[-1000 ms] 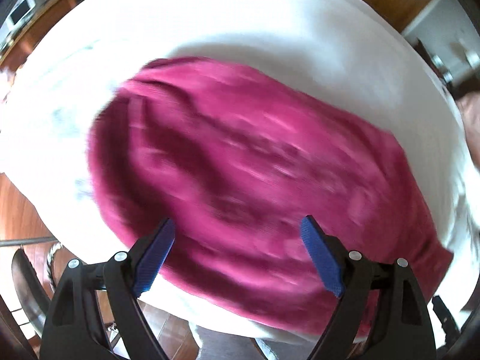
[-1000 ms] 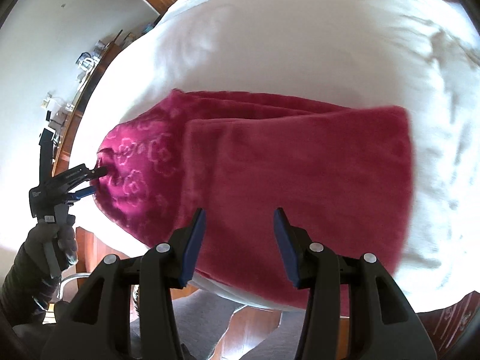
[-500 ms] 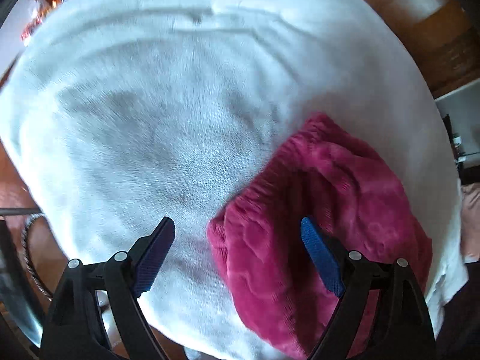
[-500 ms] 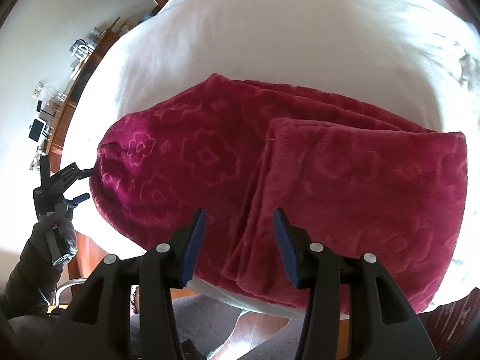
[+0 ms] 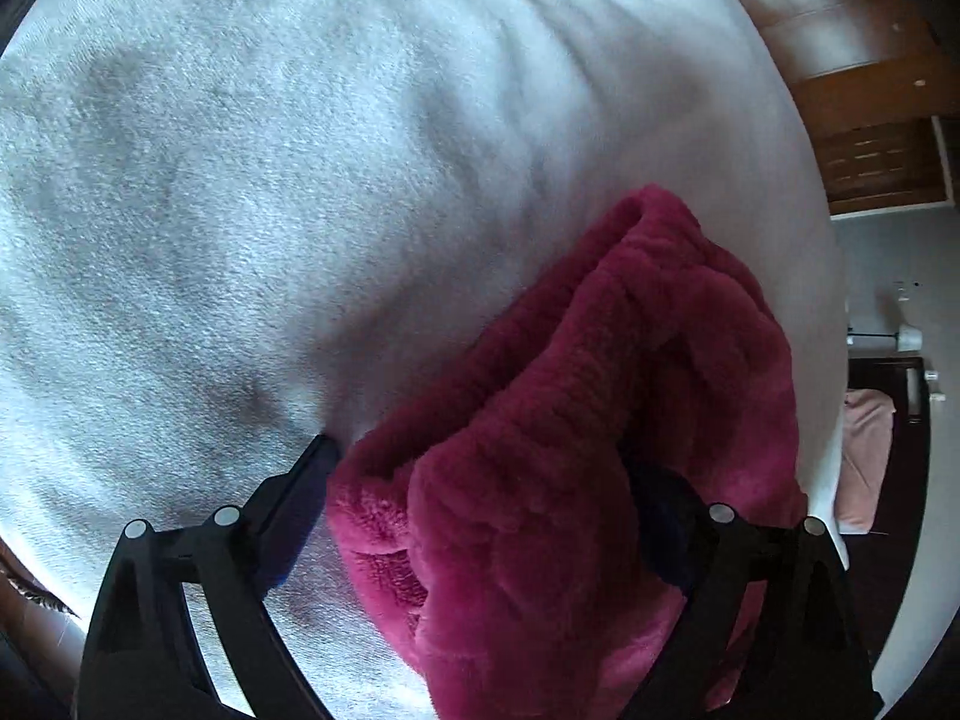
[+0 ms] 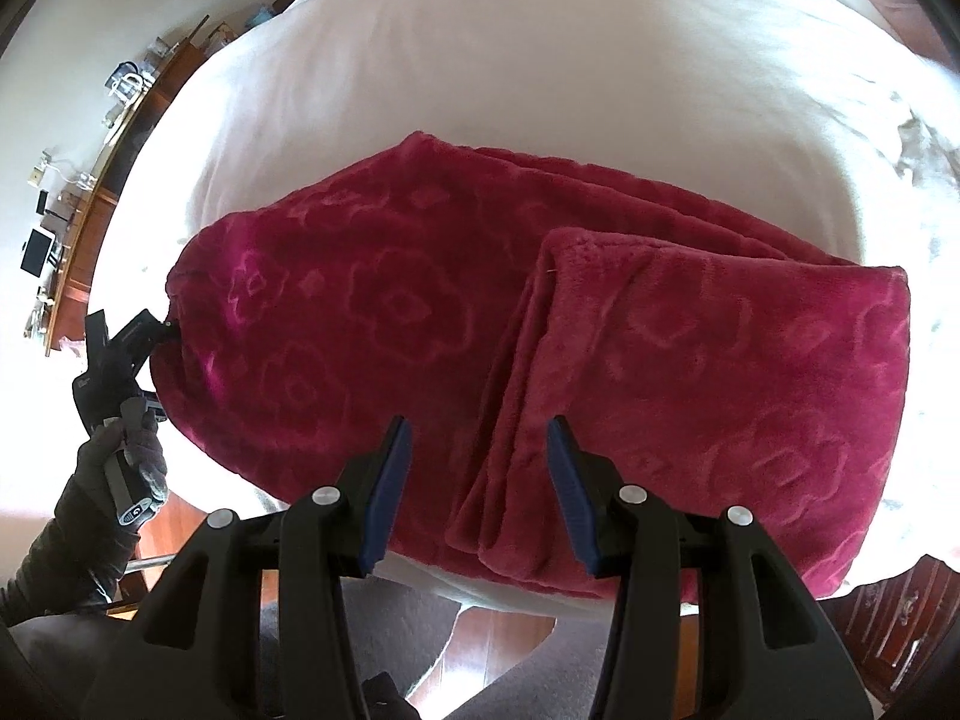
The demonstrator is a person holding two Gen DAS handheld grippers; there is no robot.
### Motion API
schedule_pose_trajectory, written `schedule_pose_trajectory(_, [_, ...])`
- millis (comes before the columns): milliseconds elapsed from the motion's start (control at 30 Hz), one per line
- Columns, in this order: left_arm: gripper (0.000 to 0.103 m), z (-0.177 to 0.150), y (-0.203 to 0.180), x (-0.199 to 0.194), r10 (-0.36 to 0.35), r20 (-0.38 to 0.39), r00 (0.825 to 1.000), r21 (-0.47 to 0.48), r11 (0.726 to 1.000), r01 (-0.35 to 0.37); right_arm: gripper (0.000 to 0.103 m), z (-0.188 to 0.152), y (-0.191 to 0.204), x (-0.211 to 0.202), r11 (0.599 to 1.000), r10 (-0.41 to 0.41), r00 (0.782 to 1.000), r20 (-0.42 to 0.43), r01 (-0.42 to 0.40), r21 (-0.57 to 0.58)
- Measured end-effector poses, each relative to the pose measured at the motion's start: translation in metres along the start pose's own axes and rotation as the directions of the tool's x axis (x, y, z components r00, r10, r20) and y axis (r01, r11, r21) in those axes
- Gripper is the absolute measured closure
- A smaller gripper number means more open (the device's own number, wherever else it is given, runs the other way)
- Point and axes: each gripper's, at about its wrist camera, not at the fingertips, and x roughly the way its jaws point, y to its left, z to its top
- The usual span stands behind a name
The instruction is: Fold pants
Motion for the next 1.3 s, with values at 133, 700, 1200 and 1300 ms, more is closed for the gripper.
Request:
schedule_pose_trajectory(133, [0.03,0.003,-0.006,0.0,-0.052,-0.025,0.998,-0.001,0.999,0.052,0.055,0.002,0.008,0.001,1.0,0.003,1.0,-0.003,-0.003,-0.015])
schedule_pose_trajectory(700, [0.064,-0.013,-0.036,-0.027,-0.047,0.007,0.999,0.112,0.993,0.046,0.055,-0.003,0.002,-0.005,0.999,0.021,1.0,0.011,-0.021,-0.025])
schedule_pose_trajectory(1200, [0.068,-0.05,-0.103,-0.08,-0.132,0.065,0.989,0.227,0.967,0.114,0.055,-0.011,-0.042,-0.025,0.999,0.039,0.997,0.061,-0.041,0.035])
schedule_pose_trajectory(1300, [0.068,-0.065,-0.134,-0.09,-0.161,0.066,0.985,0.283,0.949,0.137,0.055,-0.013,-0.051,-0.028,0.998,0.057,0.996,0.066,-0.059,0.034])
